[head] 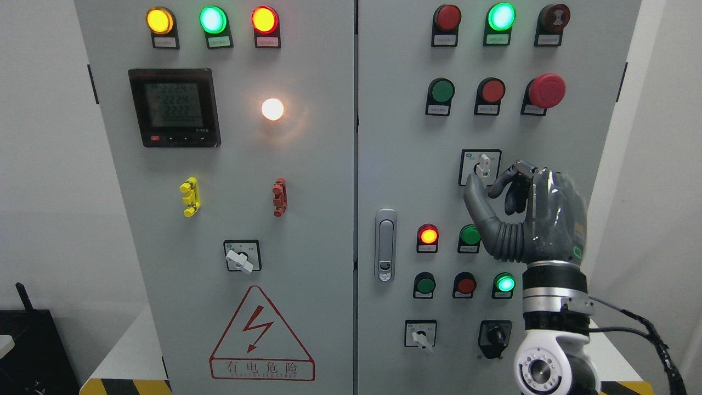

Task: Rotate and turn off gray switch

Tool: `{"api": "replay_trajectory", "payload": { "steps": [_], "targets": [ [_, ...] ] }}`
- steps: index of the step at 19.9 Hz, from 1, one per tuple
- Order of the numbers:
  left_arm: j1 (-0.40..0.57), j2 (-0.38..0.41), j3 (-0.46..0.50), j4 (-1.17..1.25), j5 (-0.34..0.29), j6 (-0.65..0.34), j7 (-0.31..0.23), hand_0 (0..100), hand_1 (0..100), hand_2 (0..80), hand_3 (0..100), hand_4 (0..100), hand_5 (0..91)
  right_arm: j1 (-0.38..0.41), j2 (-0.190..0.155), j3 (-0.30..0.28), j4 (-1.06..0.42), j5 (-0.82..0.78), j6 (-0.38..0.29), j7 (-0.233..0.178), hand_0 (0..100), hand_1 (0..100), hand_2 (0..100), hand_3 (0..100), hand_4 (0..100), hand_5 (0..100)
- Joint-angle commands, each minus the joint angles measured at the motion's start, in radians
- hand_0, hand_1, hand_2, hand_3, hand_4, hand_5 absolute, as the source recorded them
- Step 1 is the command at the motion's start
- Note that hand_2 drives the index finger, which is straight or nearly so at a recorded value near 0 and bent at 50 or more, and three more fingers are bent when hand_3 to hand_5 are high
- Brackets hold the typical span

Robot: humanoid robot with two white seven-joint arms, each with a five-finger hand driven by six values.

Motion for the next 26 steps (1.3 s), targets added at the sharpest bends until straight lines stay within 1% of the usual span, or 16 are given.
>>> {"api": "replay_trajectory", "payload": {
  "steps": [1, 2, 4, 5, 6, 7, 8, 10, 11, 12, 14, 16, 18, 20, 22, 26],
  "targets": [
    [-0.009, -0.001, 0.008, -0.025, 0.020, -0.001, -0.001, 12, 39, 0.0, 0, 0, 0.0, 0.059, -0.048, -0.016, -0.087, 0.000, -0.100, -0.050, 40, 38, 58, 100, 99, 96],
    [-0.009, -0.001, 0.008, -0.025, 0.020, -0.001, -0.001, 12, 39, 0.0, 0, 0, 0.0, 0.073, -0.066, -0.020, -0.088, -0.002, -0.145, -0.059, 39, 37, 57, 100, 97, 95],
    [-0.009, 0.001, 0.008, -0.025, 0.020, -0.001, -0.001, 12, 39, 0.0, 0, 0, 0.0, 0.102, -0.088, -0.043, -0.088, -0.002, -0.208, -0.061, 37, 36, 51, 82, 75, 80],
    [-0.009, -0.001, 0.008, -0.025, 0.020, -0.001, -0.001, 12, 39, 0.0, 0, 0, 0.0, 0.116, -0.097, -0.051, -0.088, -0.002, -0.231, -0.061, 37, 35, 49, 77, 68, 75],
    [-0.009, -0.001, 0.008, -0.025, 0.020, -0.001, -0.001, 12, 39, 0.0, 0, 0, 0.0, 0.127, -0.109, -0.052, -0.091, -0.002, -0.246, -0.061, 36, 34, 48, 70, 62, 67],
    [-0.009, 0.001, 0.008, -0.025, 0.020, 0.001, -0.001, 12, 39, 0.0, 0, 0, 0.0, 0.138, -0.117, -0.052, -0.099, -0.003, -0.259, -0.061, 36, 31, 42, 52, 44, 46],
    [-0.009, -0.001, 0.008, -0.025, 0.020, -0.001, -0.001, 12, 39, 0.0, 0, 0, 0.0, 0.150, -0.121, -0.052, -0.105, -0.003, -0.271, -0.061, 36, 30, 41, 50, 41, 43],
    [-0.009, -0.001, 0.008, -0.025, 0.020, -0.001, -0.001, 12, 39, 0.0, 0, 0, 0.0, 0.170, -0.131, -0.052, -0.113, -0.005, -0.301, -0.061, 35, 20, 25, 28, 19, 19],
    [-0.009, -0.001, 0.008, -0.025, 0.020, -0.001, 0.001, 12, 39, 0.0, 0, 0, 0.0, 0.181, -0.143, -0.052, -0.120, -0.003, -0.318, -0.059, 35, 19, 24, 26, 17, 17],
    [-0.009, -0.001, 0.008, -0.025, 0.020, -0.001, -0.001, 12, 39, 0.0, 0, 0, 0.0, 0.191, -0.153, -0.052, -0.130, -0.003, -0.325, -0.059, 34, 19, 20, 21, 12, 11],
    [-0.009, 0.001, 0.008, -0.025, 0.020, -0.001, -0.001, 12, 39, 0.0, 0, 0, 0.0, 0.204, -0.170, -0.052, -0.136, -0.003, -0.326, -0.059, 32, 19, 19, 18, 8, 6],
    [-0.009, -0.001, 0.008, -0.025, 0.020, -0.001, -0.001, 12, 39, 0.0, 0, 0, 0.0, 0.213, -0.206, -0.054, -0.137, -0.003, -0.326, -0.059, 31, 19, 17, 14, 4, 0],
    [-0.009, -0.001, 0.008, -0.025, 0.020, -0.001, -0.001, 12, 39, 0.0, 0, 0, 0.0, 0.217, -0.245, -0.054, -0.137, -0.005, -0.329, -0.061, 31, 18, 15, 12, 1, 0],
    [-0.009, -0.001, 0.008, -0.025, 0.020, -0.001, -0.001, 12, 39, 0.0, 0, 0, 0.0, 0.236, -0.264, -0.052, -0.137, -0.005, -0.341, -0.062, 31, 17, 15, 11, 1, 0],
    [-0.009, -0.001, 0.008, -0.025, 0.020, 0.001, -0.001, 12, 39, 0.0, 0, 0, 0.0, 0.250, -0.292, -0.052, -0.137, -0.005, -0.348, -0.080, 30, 17, 15, 11, 0, 0],
    [-0.009, -0.001, 0.008, -0.025, 0.020, -0.001, -0.001, 12, 39, 0.0, 0, 0, 0.0, 0.251, -0.295, -0.051, -0.137, -0.005, -0.351, -0.119, 30, 17, 15, 10, 0, 0]
  ]
}}
